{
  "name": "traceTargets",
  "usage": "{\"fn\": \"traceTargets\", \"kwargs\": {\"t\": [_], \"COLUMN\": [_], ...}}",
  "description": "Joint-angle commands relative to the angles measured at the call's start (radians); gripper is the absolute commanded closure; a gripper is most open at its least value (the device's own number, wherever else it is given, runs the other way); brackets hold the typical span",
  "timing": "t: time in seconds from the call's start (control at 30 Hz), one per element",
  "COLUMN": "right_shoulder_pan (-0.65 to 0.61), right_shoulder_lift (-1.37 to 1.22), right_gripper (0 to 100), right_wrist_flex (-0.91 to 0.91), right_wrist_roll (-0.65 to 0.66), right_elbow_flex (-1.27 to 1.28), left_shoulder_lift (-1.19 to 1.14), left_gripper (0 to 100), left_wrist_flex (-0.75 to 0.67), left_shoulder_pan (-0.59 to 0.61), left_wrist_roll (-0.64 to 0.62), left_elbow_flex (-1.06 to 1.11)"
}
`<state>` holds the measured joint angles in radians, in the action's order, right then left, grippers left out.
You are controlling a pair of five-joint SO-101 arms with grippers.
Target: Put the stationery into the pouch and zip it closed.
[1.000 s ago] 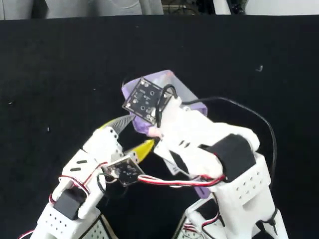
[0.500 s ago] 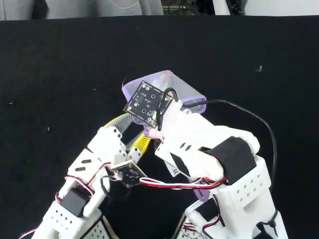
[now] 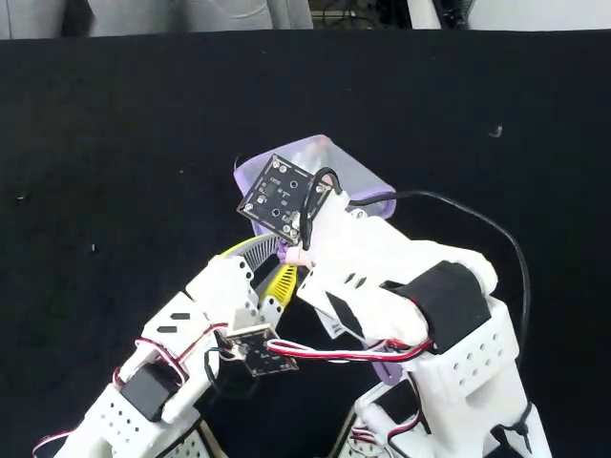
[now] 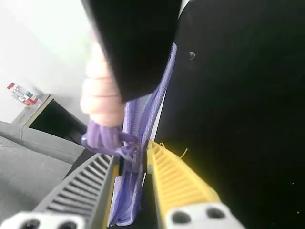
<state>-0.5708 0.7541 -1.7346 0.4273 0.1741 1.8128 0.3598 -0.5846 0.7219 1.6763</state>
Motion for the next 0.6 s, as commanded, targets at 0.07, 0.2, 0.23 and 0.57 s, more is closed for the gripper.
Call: {"fn": "traceTargets", "kwargs": {"t": [0.07,0.2,0.23,0.57], "right_shoulder_pan": [0.051,0.183,0.21,0.448], "right_shoulder_lift": [0.021,0.021,0.024,0.019], "right_gripper": [98.8,98.8,98.8,98.8], "right_wrist_flex": [-0.031,-0.028,-0.026,-0.006], "right_wrist_roll": [-0.002,0.026,0.049,0.143], "right_elbow_flex": [-0.073,-0.073,-0.073,-0.134], "left_shoulder_lift": [0.009,0.009,0.009,0.009], "left_gripper": [97,97,97,97], "left_wrist_flex": [0.037,0.06,0.061,0.061], "left_shoulder_pan": [0.024,0.065,0.071,0.088], "left_wrist_roll": [0.011,0.011,0.011,0.011], "left_elbow_flex": [0.024,0.024,0.024,0.024]}}
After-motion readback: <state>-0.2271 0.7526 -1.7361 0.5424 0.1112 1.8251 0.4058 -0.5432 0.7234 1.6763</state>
